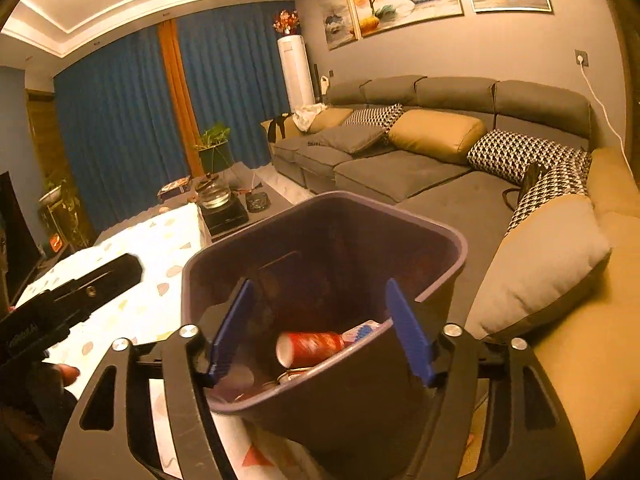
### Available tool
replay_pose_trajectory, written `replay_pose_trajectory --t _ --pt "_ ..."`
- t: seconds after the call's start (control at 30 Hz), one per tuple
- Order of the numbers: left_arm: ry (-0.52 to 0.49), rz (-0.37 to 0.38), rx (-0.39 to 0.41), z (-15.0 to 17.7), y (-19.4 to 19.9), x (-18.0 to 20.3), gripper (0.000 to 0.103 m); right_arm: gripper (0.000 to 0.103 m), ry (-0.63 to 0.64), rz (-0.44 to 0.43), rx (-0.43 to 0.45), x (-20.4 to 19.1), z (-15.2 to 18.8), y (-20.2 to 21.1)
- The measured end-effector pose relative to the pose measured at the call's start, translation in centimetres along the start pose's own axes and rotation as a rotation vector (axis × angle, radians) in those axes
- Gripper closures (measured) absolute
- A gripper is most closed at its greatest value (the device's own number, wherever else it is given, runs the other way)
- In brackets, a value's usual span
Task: Collect trash
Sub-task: 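Move both grippers back toward the red snack bag and green foam sleeve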
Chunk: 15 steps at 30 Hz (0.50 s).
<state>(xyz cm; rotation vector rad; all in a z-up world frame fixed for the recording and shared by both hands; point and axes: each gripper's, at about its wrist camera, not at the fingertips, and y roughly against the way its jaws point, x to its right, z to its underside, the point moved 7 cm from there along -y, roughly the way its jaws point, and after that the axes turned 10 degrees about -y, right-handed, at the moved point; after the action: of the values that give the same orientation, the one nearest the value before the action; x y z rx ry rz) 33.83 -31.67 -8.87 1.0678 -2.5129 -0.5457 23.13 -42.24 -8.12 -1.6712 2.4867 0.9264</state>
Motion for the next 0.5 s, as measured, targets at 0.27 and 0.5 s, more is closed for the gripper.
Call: replay_pose_trajectory --t 0.27,0.5 --pt "-0.008 -0.207 0.029 1.4 7.3 -5.1 0.006 0.021 0.009 -0.021 0.033 -2.0 0.6 2.7" --pt "0.019 -0.372 0.045 2.6 14.1 -10.9 0.006 0.017 0.079 -0.118 0.022 -7.8 1.9 4.1"
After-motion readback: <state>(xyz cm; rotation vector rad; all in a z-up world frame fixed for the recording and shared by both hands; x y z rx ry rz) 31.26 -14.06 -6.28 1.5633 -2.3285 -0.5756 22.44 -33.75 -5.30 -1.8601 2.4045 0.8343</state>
